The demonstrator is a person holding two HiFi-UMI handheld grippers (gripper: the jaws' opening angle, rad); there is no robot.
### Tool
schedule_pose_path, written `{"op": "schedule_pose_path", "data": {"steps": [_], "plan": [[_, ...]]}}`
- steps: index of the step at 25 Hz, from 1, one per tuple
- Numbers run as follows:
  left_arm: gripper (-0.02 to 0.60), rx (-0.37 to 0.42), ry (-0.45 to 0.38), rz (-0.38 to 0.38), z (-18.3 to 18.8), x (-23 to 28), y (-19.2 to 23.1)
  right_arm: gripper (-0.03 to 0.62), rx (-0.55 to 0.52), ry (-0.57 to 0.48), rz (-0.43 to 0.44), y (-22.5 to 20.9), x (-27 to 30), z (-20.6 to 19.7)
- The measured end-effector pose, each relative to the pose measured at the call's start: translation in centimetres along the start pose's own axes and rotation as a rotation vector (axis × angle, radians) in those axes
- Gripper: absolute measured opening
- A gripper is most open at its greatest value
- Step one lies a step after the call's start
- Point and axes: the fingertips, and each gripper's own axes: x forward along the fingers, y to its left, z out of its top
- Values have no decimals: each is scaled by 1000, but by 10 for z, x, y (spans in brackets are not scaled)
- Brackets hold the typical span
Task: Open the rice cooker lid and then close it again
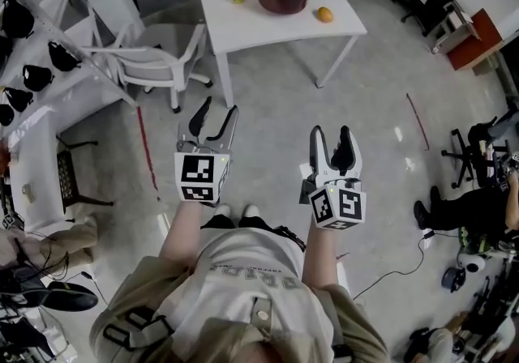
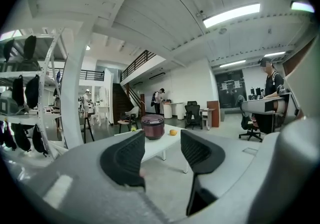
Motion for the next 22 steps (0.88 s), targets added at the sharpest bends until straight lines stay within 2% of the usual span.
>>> {"op": "schedule_pose_path", "data": {"steps": [2, 6, 11, 14, 22], "plan": [[250, -2, 0, 0, 1, 2, -6, 276, -4, 0, 13, -5, 0, 1], [252, -14, 4, -4, 6, 10, -14, 290, -7, -6, 28, -15, 5, 6], [252, 8, 28, 3, 8, 20, -17, 301, 16, 15, 38, -25, 13, 4], [252, 27, 32, 4, 7, 27, -14, 305, 22, 15, 32, -31, 20, 3], [251, 22, 52, -23, 1, 66, 4, 314, 24, 32, 14, -36, 57, -8]]}}
